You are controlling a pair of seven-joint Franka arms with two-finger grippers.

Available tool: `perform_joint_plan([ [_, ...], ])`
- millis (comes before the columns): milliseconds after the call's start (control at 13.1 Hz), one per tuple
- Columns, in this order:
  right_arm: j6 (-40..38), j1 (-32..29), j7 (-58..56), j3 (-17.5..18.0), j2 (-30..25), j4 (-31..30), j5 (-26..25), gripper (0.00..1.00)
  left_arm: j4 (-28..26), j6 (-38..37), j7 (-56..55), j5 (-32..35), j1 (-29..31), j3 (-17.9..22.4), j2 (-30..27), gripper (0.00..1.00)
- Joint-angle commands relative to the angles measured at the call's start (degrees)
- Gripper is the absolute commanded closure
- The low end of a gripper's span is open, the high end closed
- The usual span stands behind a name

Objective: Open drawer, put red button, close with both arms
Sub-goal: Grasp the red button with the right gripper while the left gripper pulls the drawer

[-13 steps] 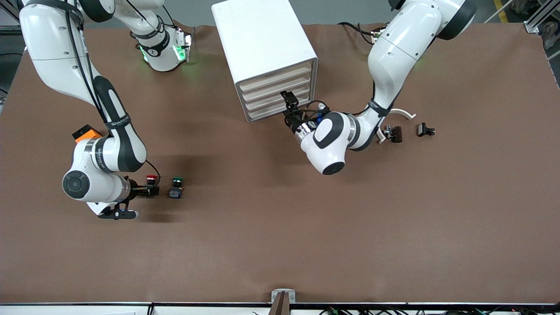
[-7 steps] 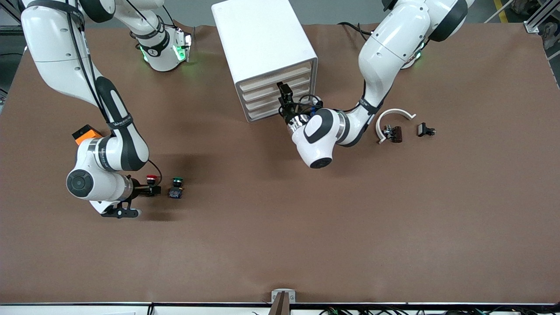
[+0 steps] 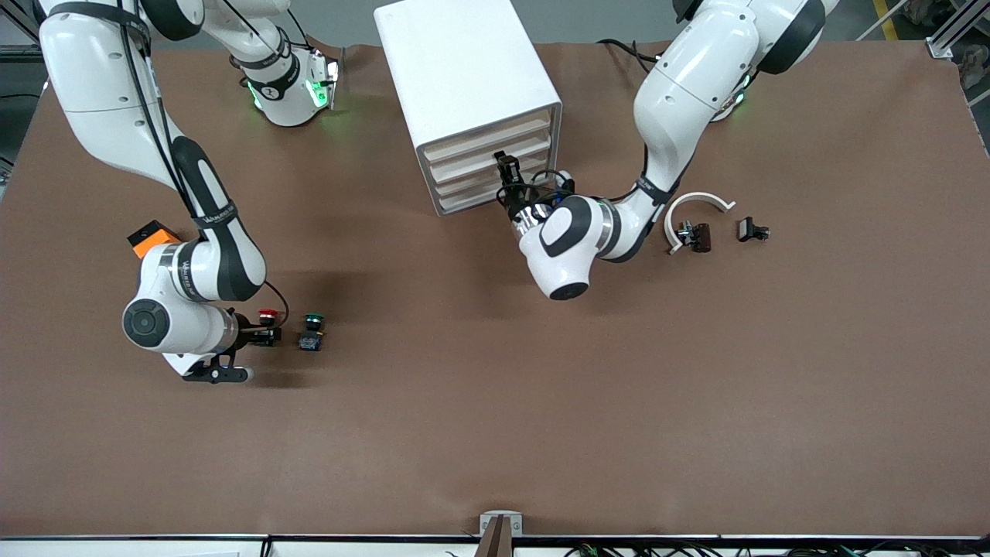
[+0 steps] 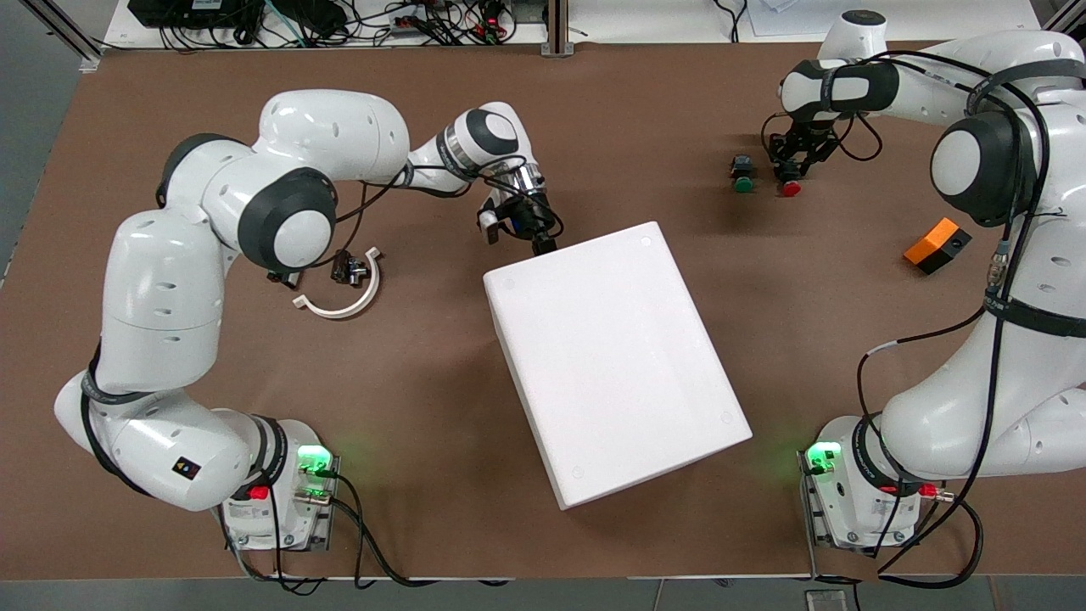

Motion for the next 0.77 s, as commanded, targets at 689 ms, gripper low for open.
perform_joint_plan([
  [689,-6.2,1.09,2.16,0.4,-3.74,0.62,-0.43,0.78,8.0,2.08,-0.43,-0.72,4.7,7.71,0.88,1.0],
])
